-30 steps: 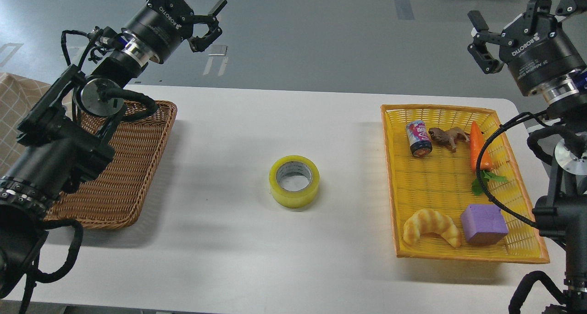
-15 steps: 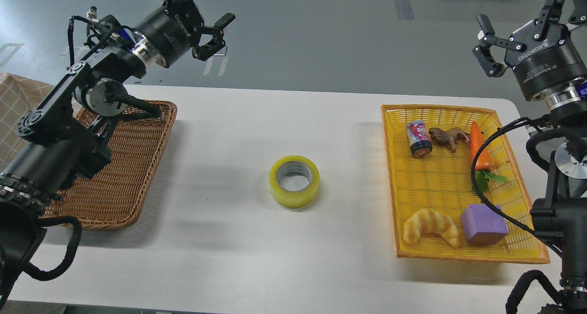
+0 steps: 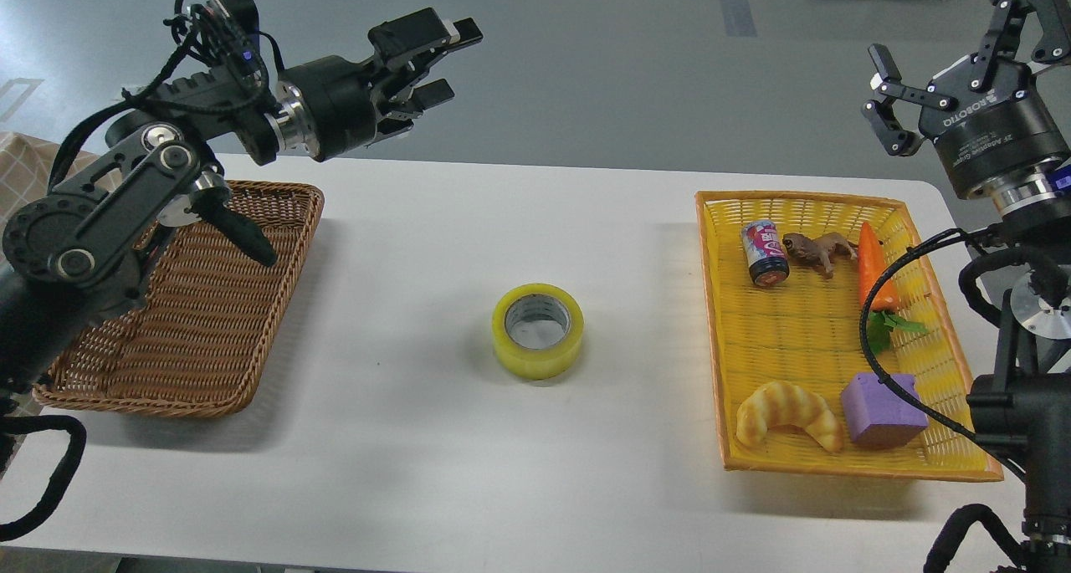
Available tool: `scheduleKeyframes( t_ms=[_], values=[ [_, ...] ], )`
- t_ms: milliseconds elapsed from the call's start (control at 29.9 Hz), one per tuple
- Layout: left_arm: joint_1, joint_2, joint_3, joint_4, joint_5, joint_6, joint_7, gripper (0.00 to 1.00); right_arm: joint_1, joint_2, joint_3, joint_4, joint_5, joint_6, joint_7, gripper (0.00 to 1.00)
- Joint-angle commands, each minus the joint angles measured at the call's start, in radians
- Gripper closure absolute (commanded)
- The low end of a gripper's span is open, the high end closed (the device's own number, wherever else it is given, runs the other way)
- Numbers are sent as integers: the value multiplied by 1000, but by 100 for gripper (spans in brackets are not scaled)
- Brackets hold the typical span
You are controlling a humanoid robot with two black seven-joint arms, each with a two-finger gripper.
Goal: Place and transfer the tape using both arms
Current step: 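Swing the left gripper out over the table toward the tape roll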
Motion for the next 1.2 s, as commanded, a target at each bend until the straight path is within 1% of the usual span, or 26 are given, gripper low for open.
scheduleKeyframes(
  t_ms=[0, 100, 234, 301, 401, 434, 468, 501, 568, 668, 702, 735, 768, 835, 969, 1036, 1169],
  values=[
    [-1, 24, 58, -12, 58, 0, 7, 2, -2, -3, 2, -8, 0, 0, 0, 1],
    [-1, 32, 71, -42, 134, 0, 7, 2, -8, -3, 2, -37, 1, 0, 0, 1],
    [1, 32, 103, -79, 332, 0, 4, 2, -28, -6, 2, -90, 67, 0, 5, 1],
    [1, 35, 126, -87, 357, 0, 1, 2, -32, -8, 2, -101, 90, 0, 5, 1],
    [-5, 71, 232, -105, 371, 0, 3, 2, -45, -17, 2, -124, 126, 0, 11, 1],
    [-16, 88, 290, -125, 381, 0, 9, 2, -49, -31, 2, -126, 136, 0, 20, 0],
    [-21, 96, 317, -136, 394, 0, 10, 2, -54, -35, 2, -127, 141, 0, 26, 0],
    [-27, 101, 351, -145, 435, 0, 18, 2, -61, -40, 2, -129, 152, 0, 40, 0],
    [-33, 99, 371, -148, 492, 0, 26, 2, -66, -41, 2, -133, 161, 0, 52, 0],
    [-35, 88, 378, -150, 573, 0, 64, 2, -66, -43, 2, -140, 166, 0, 66, 0],
    [-36, 88, 376, -153, 575, 0, 96, 2, -68, -43, 2, -140, 166, 0, 66, 0],
    [-39, 88, 376, -157, 575, 0, 113, 2, -68, -43, 2, -140, 166, 0, 67, 0],
    [-45, 87, 376, -168, 575, 0, 145, 2, -68, -43, 2, -140, 166, 0, 67, 0],
    [-56, 84, 376, -191, 573, 0, 178, 2, -68, -43, 2, -140, 166, 0, 67, 0],
    [-61, 73, 378, -217, 573, 0, 182, 2, -68, -41, 2, -141, 166, 0, 66, 0],
    [-62, 44, 379, -213, 576, 0, 182, 2, -68, -41, 2, -141, 166, 0, 67, 0],
    [-59, 15, 381, -203, 572, 0, 167, 2, -68, -41, 0, -143, 166, 0, 67, 0]
  ],
)
